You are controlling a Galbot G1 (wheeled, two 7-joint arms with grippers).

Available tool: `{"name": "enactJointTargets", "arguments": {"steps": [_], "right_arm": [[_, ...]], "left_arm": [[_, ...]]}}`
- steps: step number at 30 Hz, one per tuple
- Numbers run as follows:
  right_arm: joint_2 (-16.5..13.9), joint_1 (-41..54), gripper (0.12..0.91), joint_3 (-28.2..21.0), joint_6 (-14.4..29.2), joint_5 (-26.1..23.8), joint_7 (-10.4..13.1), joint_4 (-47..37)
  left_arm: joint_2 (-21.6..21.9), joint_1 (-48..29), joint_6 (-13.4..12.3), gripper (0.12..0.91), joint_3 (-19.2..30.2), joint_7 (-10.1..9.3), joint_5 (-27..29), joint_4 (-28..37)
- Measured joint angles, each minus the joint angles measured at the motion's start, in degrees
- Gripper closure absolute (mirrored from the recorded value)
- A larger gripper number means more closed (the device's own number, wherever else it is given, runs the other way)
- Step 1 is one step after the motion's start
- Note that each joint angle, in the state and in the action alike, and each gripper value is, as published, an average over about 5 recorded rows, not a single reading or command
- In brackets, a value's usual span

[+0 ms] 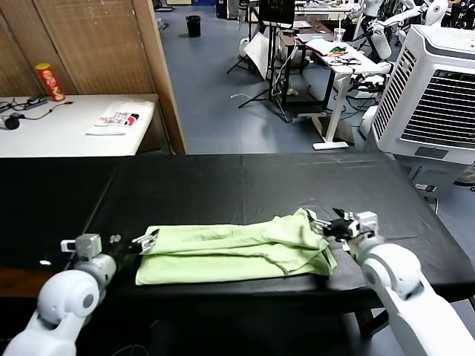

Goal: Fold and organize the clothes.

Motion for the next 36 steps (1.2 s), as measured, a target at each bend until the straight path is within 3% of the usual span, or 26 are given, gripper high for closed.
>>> {"name": "enactJointTargets", "arguments": {"steps": [6, 11, 15, 18, 20, 23, 27, 30, 33, 36], "right_arm": [[2.19, 3.22, 0.247, -3.15, 0.81, -2.13, -1.37, -5.37], [3.19, 3.84, 0.405, -4.16, 1.66, -3.16, -2.01, -7.6], [3.76, 3.5, 0.597, -4.23, 3.06, -4.38, -1.96, -8.44], [4.34, 2.93, 0.761, -3.99, 4.9, -5.52, -0.98, -8.68], [4.8, 2.48, 0.84, -3.69, 6.14, -6.02, 0.2, -8.67], [5.57, 1.62, 0.882, -3.13, 7.76, -6.22, 1.97, -8.53], [6.03, 0.51, 0.885, -2.48, 8.48, -5.62, 2.47, -8.17], [5.79, -0.2, 0.822, -1.95, 8.09, -4.84, 1.4, -7.51], [5.17, -1.04, 0.67, -1.38, 7.44, -4.13, 0.46, -6.37], [4.17, -2.1, 0.503, -0.61, 6.75, -3.04, 0.24, -4.53]], "left_arm": [[-1.64, -1.54, -0.1, 0.232, 0.69, 0.19, -0.2, 3.87], [-2.01, -1.7, 0.25, 0.283, 0.79, 0.29, -0.19, 4.84], [-2.06, -1.63, 0.28, 0.468, 0.75, 0.33, -0.61, 4.69], [-2.3, -1.74, -0.06, 0.652, 0.73, 0.32, -0.68, 4.71], [-2.65, -1.81, -0.67, 0.769, 0.72, 0.3, -0.23, 4.86], [-3.33, -1.8, -2.29, 0.885, 0.78, 0.49, 1.78, 5.31], [-4.19, -1.66, -4.02, 0.903, 0.98, 0.97, 5.24, 5.98], [-4.56, -1.67, -5.02, 0.904, 1.07, 1.36, 6.6, 6.24], [-4.58, -1.7, -6.12, 0.903, 1.04, 2.13, 7.33, 5.99], [-4.1, -1.46, -6.5, 0.833, 0.77, 2.53, 7.44, 5.21]]}}
